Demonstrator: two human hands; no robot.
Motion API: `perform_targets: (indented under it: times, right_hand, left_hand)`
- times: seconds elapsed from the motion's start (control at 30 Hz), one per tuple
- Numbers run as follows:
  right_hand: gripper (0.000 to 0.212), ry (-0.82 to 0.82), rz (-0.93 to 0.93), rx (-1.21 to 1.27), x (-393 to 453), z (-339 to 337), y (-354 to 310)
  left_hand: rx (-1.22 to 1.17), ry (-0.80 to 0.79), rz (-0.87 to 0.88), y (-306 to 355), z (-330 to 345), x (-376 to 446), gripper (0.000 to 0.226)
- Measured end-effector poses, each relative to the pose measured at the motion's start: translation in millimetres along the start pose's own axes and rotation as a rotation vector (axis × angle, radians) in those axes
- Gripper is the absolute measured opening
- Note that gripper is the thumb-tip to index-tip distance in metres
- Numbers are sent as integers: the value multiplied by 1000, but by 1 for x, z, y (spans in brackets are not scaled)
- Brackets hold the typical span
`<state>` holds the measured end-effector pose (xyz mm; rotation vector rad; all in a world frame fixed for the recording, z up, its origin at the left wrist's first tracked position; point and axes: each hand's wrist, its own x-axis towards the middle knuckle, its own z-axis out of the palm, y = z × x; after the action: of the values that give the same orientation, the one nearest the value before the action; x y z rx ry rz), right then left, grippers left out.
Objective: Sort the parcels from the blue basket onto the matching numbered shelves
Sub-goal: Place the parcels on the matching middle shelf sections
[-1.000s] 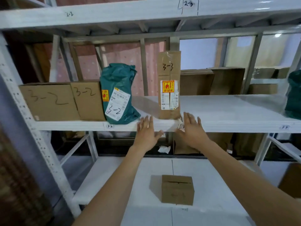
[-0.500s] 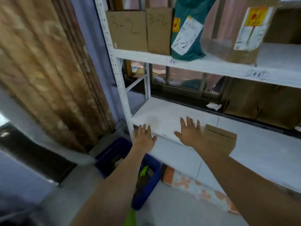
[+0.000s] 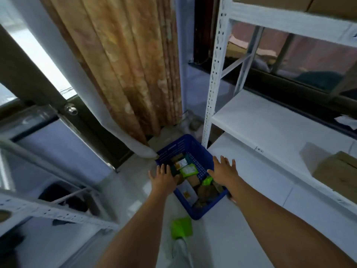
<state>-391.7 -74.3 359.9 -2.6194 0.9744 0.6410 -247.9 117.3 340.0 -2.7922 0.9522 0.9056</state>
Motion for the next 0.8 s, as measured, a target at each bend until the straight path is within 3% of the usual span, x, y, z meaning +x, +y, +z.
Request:
perform_targets:
  times: [0.3, 0.57, 0.8]
  right_hand:
    - [72, -132, 48, 46, 63, 13, -25]
    - [71, -198, 50, 99, 145, 27, 13]
    - [67, -224, 125, 189, 237, 84, 56]
  left_hand:
    - [-30, -96, -4, -23, -4, 62, 71]
    - [5, -169, -5, 14, -3, 136, 71]
    - [18, -266, 20, 56, 28, 237, 69]
